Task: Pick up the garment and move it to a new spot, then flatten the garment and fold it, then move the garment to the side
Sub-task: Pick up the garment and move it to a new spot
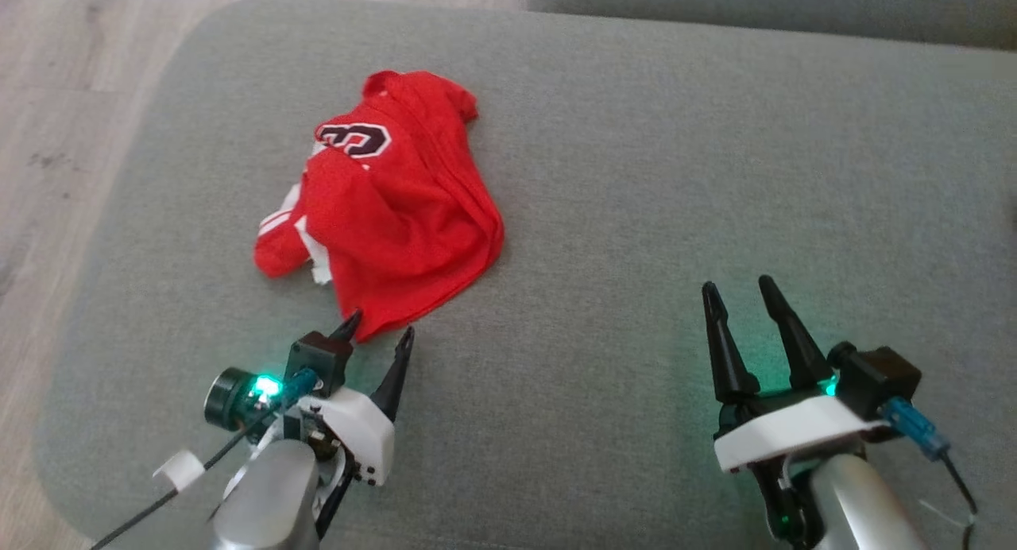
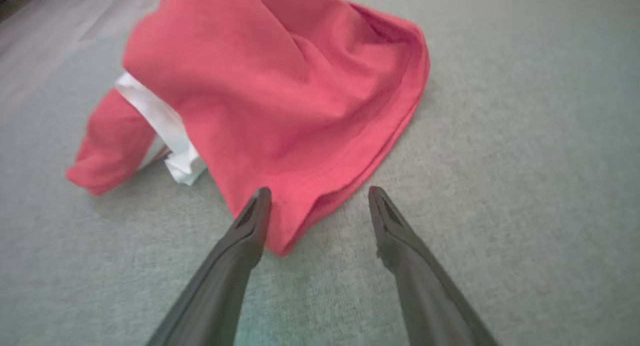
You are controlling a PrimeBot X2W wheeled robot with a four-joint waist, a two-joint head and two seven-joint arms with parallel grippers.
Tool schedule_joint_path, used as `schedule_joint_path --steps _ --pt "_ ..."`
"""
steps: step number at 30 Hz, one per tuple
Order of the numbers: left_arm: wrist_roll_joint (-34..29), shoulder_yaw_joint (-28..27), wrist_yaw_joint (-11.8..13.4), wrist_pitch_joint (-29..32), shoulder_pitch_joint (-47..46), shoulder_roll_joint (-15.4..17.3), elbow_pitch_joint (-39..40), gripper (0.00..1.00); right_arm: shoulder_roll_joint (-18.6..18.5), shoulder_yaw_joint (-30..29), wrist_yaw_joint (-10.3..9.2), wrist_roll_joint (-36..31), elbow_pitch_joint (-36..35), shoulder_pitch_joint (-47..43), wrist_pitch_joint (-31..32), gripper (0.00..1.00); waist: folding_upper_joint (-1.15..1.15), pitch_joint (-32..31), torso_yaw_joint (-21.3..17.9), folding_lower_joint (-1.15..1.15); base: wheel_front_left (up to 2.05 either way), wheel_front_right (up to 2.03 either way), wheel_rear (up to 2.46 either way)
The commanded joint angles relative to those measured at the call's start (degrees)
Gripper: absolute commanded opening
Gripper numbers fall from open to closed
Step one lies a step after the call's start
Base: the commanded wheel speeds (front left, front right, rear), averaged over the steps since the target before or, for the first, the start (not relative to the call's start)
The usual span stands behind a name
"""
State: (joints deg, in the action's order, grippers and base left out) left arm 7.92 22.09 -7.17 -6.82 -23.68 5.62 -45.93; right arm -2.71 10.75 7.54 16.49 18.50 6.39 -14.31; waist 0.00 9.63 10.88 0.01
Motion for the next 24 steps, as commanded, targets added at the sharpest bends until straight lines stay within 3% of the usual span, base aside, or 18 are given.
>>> schedule_joint_path --steps 1,7,8,9,10,17,24 --pt "-0.32 -1.50 -0.26 -0.16 -2.60 1.62 0.60 1.00 -0.17 1.27 -0.05 -0.47 -1.94 2.04 -0.69 1.00 0.00 0.77 -0.88 -0.01 0.00 0.00 0.00" --pt "-1.36 1.86 -0.30 3.77 -6.02 2.99 -8.05 1.00 -0.17 0.61 -0.05 -0.59 -3.04 2.76 -0.69 1.00 0.00 1.62 -2.38 -0.01 0.00 0.00 0.00" --pt "-0.89 2.09 -0.30 4.21 -6.40 2.84 -9.10 0.88 -0.17 0.51 -0.05 -0.53 -3.20 2.79 -0.69 1.00 0.00 1.63 -2.63 -0.01 0.00 0.00 0.00" --pt "-0.38 2.31 -0.30 4.27 -6.74 2.72 -9.87 0.33 -0.17 0.42 -0.05 -0.45 -3.33 2.80 -0.69 1.00 0.00 1.60 -2.85 -0.01 0.00 0.00 0.00" --pt "0.09 2.54 -0.30 3.86 -7.06 2.59 -10.36 0.00 -0.17 0.38 -0.05 -0.37 -3.42 2.79 -0.69 1.00 0.00 1.51 -3.10 -0.01 0.00 0.00 0.00" --pt "6.22 4.62 -0.31 -2.14 -8.10 0.40 -9.52 0.00 -0.17 0.41 -0.05 0.12 -3.24 2.29 -0.69 1.00 0.00 -0.68 -5.12 -0.01 0.00 0.00 0.00" --pt "13.25 8.72 -0.31 -6.51 -8.42 -1.50 -1.67 0.00 -0.17 1.02 -0.05 1.31 -3.29 1.99 -0.69 1.00 0.00 -3.80 -9.15 -0.01 0.00 0.00 0.00"
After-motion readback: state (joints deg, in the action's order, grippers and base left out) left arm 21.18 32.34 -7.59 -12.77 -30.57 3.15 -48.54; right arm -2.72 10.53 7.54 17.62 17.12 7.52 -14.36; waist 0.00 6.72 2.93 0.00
